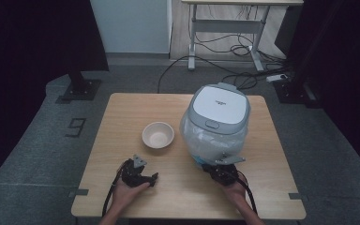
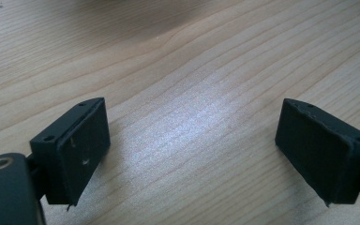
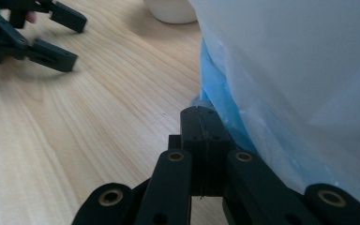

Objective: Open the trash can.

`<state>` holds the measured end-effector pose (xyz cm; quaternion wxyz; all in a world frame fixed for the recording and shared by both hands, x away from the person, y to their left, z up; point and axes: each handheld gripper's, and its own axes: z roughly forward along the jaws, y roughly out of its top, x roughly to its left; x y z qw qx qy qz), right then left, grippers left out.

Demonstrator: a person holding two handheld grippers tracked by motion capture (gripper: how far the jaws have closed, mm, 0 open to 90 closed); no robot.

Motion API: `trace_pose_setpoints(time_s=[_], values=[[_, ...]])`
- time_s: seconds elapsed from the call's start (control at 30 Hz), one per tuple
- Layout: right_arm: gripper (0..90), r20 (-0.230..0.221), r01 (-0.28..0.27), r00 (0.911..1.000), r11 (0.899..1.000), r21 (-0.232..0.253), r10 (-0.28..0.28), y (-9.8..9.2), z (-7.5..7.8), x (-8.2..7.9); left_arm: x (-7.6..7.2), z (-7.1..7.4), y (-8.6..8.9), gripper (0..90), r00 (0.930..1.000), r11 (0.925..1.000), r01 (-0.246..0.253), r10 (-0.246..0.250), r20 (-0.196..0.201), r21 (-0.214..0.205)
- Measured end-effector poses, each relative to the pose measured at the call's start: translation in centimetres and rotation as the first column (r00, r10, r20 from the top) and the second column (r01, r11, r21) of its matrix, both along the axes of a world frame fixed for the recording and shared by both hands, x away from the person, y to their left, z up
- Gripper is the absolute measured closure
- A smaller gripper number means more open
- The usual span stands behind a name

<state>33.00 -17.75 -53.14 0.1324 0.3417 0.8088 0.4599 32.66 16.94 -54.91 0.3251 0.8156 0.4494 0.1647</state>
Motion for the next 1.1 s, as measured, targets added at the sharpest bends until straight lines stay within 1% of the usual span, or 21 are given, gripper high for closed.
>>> trace_pose_setpoints(time_s=[0.07, 0.13, 0.23, 0.3, 0.43, 0.47, 0.5, 0.57, 0.63, 0.7, 0.77, 0.8, 0.83, 0.93, 0.97, 1.0, 1.03, 1.07, 1.1], values=[[89.5, 0.0, 0.006, 1.0, 1.0, -0.011, -0.006, 0.1, -0.3, 0.1, 0.0, 0.0, 0.0, 10.0, 1.0, 1.0, 0.0, 0.0, 0.0, 0.0], [89.5, -0.006, 0.004, 1.0, 1.0, 0.0, -0.004, 0.1, -0.4, 0.2, 0.0, 0.0, 0.0, 10.0, 1.0, 1.0, 0.0, 0.0, 0.0, 0.0], [89.5, 0.022, 0.007, 0.9997, 1.0, -0.007, -0.007, 0.3, -0.5, 0.1, 0.0, 0.0, 0.0, 10.0, 1.0, 1.0, 0.0, 0.0, 0.0, 0.0], [89.5, 0.031, 0.018, 0.9994, 1.0, -0.009, -0.018, 0.2, -0.4, 0.0, 0.0, 0.0, 0.0, 10.0, 1.0, 1.0, 0.0, 0.0, 0.0, 0.0], [89.5, 0.011, 0.01, 0.9999, 1.0, -0.004, -0.01, 0.2, -0.4, 0.1, 0.0, 0.0, 0.0, 10.0, 1.0, 1.0, 0.001, -0.001, 0.0, 0.0], [89.5, 0.004, 0.002, 1.0, 1.0, -0.01, -0.002, 0.3, -0.6, 0.1, 0.0, 0.0, 0.0, 10.0, 1.0, 1.0, 0.002, -0.002, 0.0, 0.001], [89.5, -0.011, -0.001, 0.9999, 1.0, -0.026, 0.0, 0.6, -0.8, 0.1, 0.0, 0.0, 0.0, 10.0, 1.0, 1.0, 0.001, -0.001, 0.0, 0.0], [89.5, -0.006, -0.009, 0.9999, 0.999, -0.053, 0.009, 1.0, -1.3, 0.0, 0.0, 0.0, 0.0, 10.0, 1.0, 1.0, 0.001, -0.001, 0.0, 0.0], [89.4, -0.005, -0.013, 0.9999, 0.999, -0.041, 0.013, 1.1, -1.2, -0.1, 0.0, 0.0, 0.0, 10.0, 1.0, 1.0, 0.002, -0.002, 0.0, 0.001], [89.5, 0.012, -0.007, 0.9999, 1.0, -0.019, 0.007, 0.9, -0.9, -0.1, 0.0, 0.0, 0.0, 10.0, 1.0, 1.0, 0.002, -0.002, 0.0, 0.0], [89.5, 0.028, 0.008, 0.9996, 1.0, 0.003, -0.008, 0.5, -0.5, -0.1, 0.0, 0.0, 0.0, 10.0, 1.0, 1.0, 0.002, -0.002, 0.0, 0.0], [89.5, 0.028, 0.02, 0.9994, 1.0, 0.013, -0.02, 0.3, -0.4, 0.0, 0.0, 0.0, 0.0, 10.0, 1.0, 1.0, 0.003, -0.003, 0.0, 0.001], [89.5, 0.037, 0.026, 0.999, 1.0, 0.016, -0.027, 0.0, -0.3, 0.1, 0.0, 0.0, 0.0, 10.0, 1.0, 1.0, 0.003, -0.003, 0.001, 0.001], [89.4, 0.026, 0.043, 0.9987, 0.999, 0.031, -0.043, -0.3, -0.3, 0.3, 0.0, 0.0, 0.0, 10.0, 1.0, 1.0, 0.003, -0.003, 0.001, 0.001], [89.4, 0.029, 0.038, 0.9988, 0.999, 0.02, -0.039, -0.3, -0.4, 0.3, 0.0, 0.0, 0.0, 10.0, 1.0, 1.0, 0.003, -0.003, 0.0, 0.001], [89.4, 0.023, 0.041, 0.9989, 0.999, 0.011, -0.041, -0.2, -0.5, 0.3, 0.0, 0.0, 0.0, 10.0, 1.0, 1.0, 0.003, -0.003, 0.0, 0.001], [89.4, 0.027, 0.038, 0.9989, 0.999, 0.015, -0.038, -0.1, -0.5, 0.3, 0.0, 0.0, 0.0, 10.0, 1.0, 1.0, 0.002, -0.002, 0.0, 0.001], [89.4, 0.023, 0.036, 0.9991, 0.999, 0.015, -0.037, 0.0, -0.5, 0.3, 0.0, 0.0, 0.0, 10.0, 1.0, 1.0, 0.002, -0.002, 0.0, 0.001], [89.3, 0.03, 0.032, 0.999, 0.999, 0.008, -0.033, 0.1, -0.5, 0.3, 0.0, 0.0, 0.0, 10.0, 1.0, 1.0, 0.001, -0.001, 0.0, 0.0]])
